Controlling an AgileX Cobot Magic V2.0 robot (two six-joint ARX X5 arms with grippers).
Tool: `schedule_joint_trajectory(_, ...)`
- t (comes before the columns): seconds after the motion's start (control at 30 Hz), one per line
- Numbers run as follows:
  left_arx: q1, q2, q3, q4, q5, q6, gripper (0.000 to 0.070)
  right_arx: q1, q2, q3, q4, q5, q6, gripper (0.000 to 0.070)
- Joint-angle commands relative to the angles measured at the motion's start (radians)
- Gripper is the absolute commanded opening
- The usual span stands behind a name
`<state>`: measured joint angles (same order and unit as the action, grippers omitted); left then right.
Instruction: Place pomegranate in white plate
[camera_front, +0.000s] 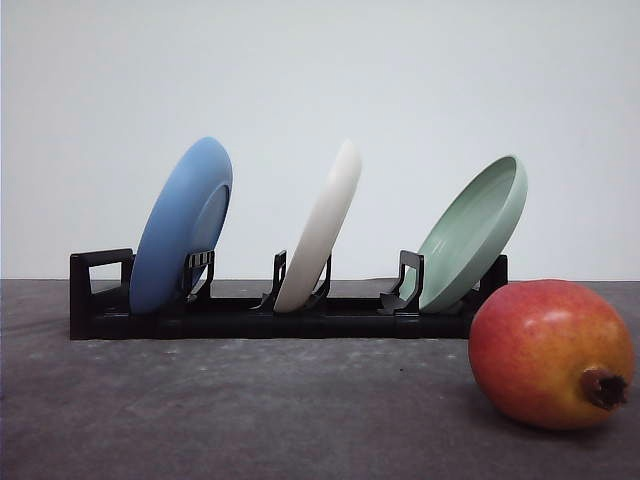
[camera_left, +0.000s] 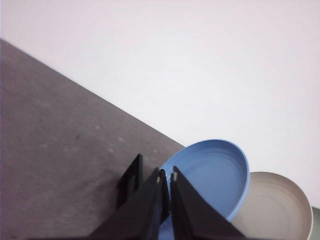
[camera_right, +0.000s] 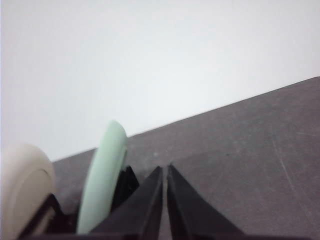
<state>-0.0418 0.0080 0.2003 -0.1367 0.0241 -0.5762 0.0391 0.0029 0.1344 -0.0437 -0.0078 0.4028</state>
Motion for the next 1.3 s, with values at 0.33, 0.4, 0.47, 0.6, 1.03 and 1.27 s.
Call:
schedule_joint_trajectory(0.33,0.0,0.231,0.4,-0.54,-0.003,0.244,0.001,0.001,0.153,0.325,-0.472,-0.128,0.035,0.0009)
schedule_joint_trajectory(0.4,0.0,0.288,0.441,-0.584,0.03,0.274,0.001,0.001,0.205,0.361,-0.517,-0.167,-0.011,0.0009)
schedule_joint_trajectory(0.47,0.0,0.341,0.471,-0.612,0.067,0.295,0.001,0.001,0.253,0.387,-0.542,-0.205,-0.064,0.0009)
schedule_joint_trajectory(0.6,-0.001,0.453,0.522,-0.648,0.167,0.366,0.001,0.001,0.34,0.411,-0.551,-0.286,-0.147,0.0009)
schedule_joint_trajectory(1.03,-0.237,0.573,0.574,-0.574,0.178,0.634,0.0011,0.164,0.407,0.412,-0.536,-0.303,-0.294,0.0011)
schedule_joint_trajectory(1.27,-0.283,0.574,0.577,-0.569,0.185,0.669,0.0322,0.173,0.406,0.412,-0.52,-0.303,-0.307,0.0412)
